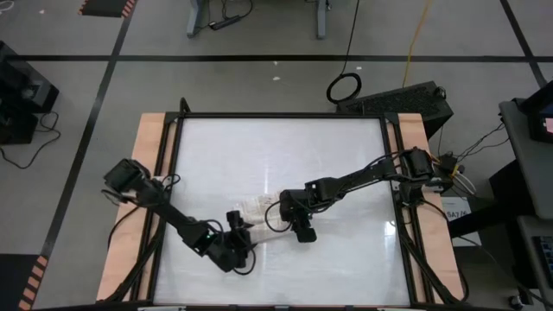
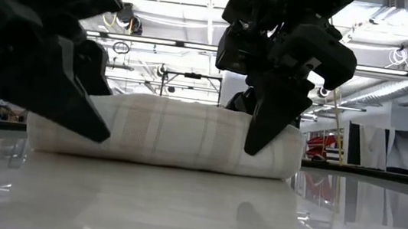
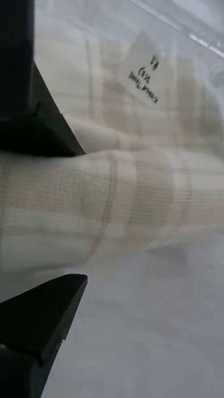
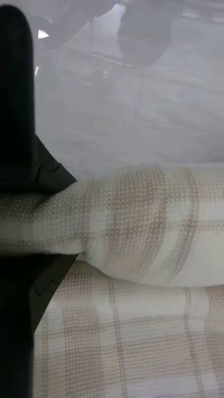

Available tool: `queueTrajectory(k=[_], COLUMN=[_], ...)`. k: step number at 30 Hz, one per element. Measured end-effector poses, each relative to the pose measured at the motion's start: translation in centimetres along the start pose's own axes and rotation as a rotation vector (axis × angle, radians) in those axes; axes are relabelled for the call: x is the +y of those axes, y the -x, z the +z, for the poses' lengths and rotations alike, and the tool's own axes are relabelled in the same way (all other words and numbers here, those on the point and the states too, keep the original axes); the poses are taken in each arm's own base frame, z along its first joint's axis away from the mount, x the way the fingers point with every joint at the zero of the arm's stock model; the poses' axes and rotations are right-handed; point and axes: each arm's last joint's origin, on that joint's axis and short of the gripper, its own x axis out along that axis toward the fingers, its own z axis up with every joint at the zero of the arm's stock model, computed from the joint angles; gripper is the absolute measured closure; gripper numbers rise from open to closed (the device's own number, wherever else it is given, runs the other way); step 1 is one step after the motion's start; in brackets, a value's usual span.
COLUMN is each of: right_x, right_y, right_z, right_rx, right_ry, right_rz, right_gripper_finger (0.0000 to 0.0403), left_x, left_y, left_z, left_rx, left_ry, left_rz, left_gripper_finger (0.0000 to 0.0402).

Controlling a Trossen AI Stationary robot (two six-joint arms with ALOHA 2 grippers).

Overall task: Roll towel
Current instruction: Roll the white towel

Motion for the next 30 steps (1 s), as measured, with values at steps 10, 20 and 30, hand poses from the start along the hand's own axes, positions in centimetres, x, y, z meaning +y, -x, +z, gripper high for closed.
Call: queueTrajectory(k=[10, 20, 30], right_x=[0.0, 0.2, 4.5], right_y=[0.0, 1.0, 5.1], right_z=[0.0, -0.2, -1.3], right_rx=[0.001, 0.023, 0.03], right_ry=[-0.024, 0.05, 0.194], right_rz=[-0.004, -0.061, -0.205], right_gripper_finger=[0.026, 0.0185, 0.0143], left_x=[-0.1, -0.1, -0.1], left_y=[-0.6, -0.4, 0.9], left_z=[-0.5, -0.7, -0.4], left_rx=[0.037, 0.078, 0.117], left_ry=[-0.011, -0.068, -0.089], left_rz=[-0.016, -0.062, -0.136], left_gripper_finger=[0.0205, 0.033, 0.033])
